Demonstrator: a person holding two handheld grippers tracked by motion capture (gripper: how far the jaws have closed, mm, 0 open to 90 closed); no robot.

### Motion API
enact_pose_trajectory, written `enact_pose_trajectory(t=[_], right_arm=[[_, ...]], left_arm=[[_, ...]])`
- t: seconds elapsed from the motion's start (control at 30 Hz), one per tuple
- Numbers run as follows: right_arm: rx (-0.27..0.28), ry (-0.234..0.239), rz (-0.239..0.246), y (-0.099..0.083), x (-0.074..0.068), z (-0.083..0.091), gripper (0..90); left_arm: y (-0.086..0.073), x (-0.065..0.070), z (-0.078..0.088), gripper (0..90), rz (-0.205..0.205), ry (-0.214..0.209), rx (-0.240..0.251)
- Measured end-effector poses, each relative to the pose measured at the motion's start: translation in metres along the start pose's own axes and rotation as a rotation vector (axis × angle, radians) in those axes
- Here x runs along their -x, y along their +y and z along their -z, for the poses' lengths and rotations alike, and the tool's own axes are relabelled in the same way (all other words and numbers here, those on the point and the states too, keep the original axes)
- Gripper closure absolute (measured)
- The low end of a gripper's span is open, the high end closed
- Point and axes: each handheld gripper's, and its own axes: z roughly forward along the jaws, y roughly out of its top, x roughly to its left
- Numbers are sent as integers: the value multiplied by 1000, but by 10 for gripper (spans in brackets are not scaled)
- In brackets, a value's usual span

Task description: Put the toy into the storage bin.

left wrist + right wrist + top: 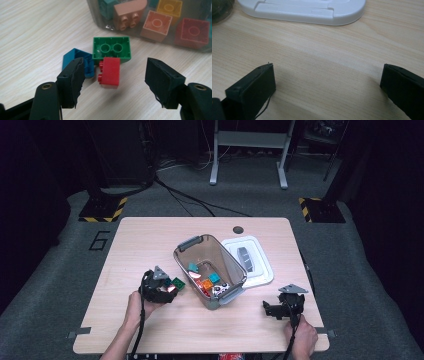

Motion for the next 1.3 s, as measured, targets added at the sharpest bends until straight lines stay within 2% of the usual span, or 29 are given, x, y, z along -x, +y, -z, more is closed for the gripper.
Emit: enact_pose_trajectory(t=[0.13, 0.27, 0.5, 0.63, 0.97, 1.3], right_arm=[[0, -1, 0, 0, 0, 0, 0], [0, -1, 0, 0, 0, 0, 0], [0, 0, 0, 0, 0, 0, 0], [0, 0, 0, 0, 0, 0, 0], [0, -1, 0, 0, 0, 0, 0], [0, -1, 0, 0, 0, 0, 0]], left_arm=[[2, 4, -7, 494, -9, 14, -20], [1, 3, -11, 587, 4, 29, -36], [-1, -2, -12, 631, 27, 33, -40], [-2, -4, -11, 698, 31, 32, -47], [-5, -10, -6, 722, 46, 18, -31], [-5, -16, 5, 723, 55, 27, -21]])
